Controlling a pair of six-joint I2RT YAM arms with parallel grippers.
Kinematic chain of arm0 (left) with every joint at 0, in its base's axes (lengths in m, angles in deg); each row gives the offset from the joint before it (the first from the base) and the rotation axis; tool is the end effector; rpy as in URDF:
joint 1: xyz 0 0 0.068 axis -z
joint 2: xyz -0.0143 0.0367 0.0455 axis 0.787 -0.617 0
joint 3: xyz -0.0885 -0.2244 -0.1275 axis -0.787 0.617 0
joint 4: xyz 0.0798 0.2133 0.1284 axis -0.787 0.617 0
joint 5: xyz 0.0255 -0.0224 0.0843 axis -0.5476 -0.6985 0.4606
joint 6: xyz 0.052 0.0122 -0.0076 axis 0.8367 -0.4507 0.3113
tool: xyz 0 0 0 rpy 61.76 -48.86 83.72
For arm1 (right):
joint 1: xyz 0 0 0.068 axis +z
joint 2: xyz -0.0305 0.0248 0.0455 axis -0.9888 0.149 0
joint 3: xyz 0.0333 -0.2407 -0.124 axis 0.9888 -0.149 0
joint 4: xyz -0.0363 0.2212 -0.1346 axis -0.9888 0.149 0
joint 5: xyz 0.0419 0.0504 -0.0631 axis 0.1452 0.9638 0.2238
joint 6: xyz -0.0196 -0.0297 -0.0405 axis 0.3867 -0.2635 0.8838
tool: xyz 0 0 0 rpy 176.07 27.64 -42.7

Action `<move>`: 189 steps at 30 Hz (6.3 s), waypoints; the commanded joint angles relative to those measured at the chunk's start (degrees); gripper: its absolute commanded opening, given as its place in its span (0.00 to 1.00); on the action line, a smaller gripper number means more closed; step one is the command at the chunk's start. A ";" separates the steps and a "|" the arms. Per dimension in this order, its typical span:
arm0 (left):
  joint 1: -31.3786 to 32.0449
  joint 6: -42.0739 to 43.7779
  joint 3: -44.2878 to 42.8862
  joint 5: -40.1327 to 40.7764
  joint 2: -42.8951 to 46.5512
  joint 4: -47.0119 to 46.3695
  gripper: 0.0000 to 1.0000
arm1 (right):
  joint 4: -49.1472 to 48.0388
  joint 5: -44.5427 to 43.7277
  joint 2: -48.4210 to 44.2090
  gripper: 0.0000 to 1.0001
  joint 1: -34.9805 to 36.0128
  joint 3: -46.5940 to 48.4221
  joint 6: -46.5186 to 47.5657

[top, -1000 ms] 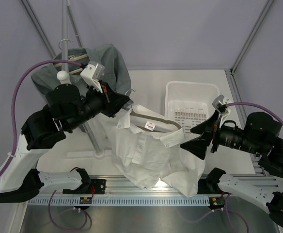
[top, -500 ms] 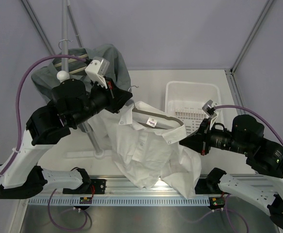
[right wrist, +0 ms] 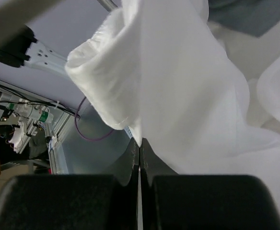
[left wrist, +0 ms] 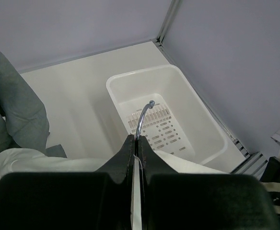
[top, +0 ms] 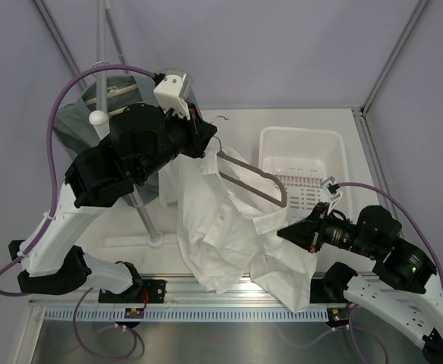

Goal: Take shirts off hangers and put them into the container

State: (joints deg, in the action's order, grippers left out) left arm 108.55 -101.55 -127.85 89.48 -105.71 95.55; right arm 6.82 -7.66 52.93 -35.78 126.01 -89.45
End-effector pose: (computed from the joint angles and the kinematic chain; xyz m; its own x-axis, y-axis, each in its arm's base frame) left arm 0.1301 -0.1755 0.5511 -0.3037 -0.1270 -0.9443 0.5279 0.8026 -0.2777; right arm 0.0467 0.0628 0.3694 -0.6215 0.1571 -0.7675 -0.6460 0.4515 0.6155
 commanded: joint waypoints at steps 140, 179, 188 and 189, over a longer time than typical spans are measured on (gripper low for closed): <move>-2.68 -11.59 40.69 24.90 21.74 -6.49 0.00 | 55.82 -27.64 10.95 0.00 0.23 63.25 14.48; -16.39 2.83 16.43 22.18 -1.82 -3.51 0.00 | 45.81 -4.54 5.33 0.00 -5.39 61.43 9.55; -14.19 -1.04 36.35 -12.68 10.29 -14.22 0.00 | 28.07 -11.03 8.05 0.00 -6.10 45.18 16.40; -12.62 -2.08 40.47 -17.76 12.83 -14.92 0.00 | 26.57 -11.99 9.18 0.00 -6.10 44.11 18.15</move>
State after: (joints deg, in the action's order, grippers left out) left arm 93.66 -101.16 -93.36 90.64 -99.77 88.09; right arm 43.30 -16.64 57.85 -41.49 173.31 -76.51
